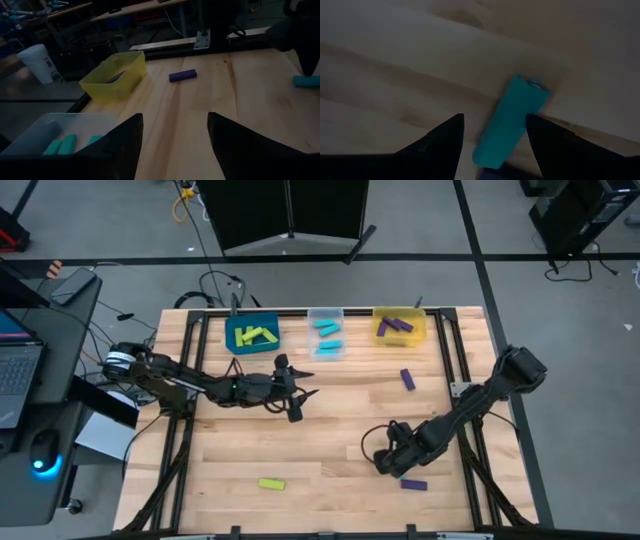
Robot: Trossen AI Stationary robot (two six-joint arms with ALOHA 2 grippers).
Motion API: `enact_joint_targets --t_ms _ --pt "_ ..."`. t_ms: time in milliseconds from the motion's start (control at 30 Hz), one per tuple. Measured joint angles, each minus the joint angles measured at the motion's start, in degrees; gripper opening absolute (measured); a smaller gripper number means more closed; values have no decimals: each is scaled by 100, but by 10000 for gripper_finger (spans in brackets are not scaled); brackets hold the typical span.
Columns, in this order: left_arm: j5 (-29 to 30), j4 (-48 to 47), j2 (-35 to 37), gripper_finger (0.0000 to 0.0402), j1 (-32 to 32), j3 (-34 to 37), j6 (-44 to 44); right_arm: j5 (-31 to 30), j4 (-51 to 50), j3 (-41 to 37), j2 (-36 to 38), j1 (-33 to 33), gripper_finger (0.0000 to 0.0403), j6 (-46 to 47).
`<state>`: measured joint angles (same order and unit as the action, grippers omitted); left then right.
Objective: Sort blocks
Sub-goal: Put the blue block into the transparent bin
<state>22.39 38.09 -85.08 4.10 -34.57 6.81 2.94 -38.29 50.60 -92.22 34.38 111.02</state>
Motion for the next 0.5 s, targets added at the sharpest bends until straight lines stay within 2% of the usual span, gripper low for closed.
enact_joint_targets --t_ms 100,333,500 --pt "0 -1 0 229 0 0 0 162 -2 1 -157 1 229 0" --pt "0 -17 0 229 0 0 -55 114 -195 -15 -250 4 224 -90" --pt "1 -20 0 229 0 0 -131 83 -241 -13 -248 37 190 -375"
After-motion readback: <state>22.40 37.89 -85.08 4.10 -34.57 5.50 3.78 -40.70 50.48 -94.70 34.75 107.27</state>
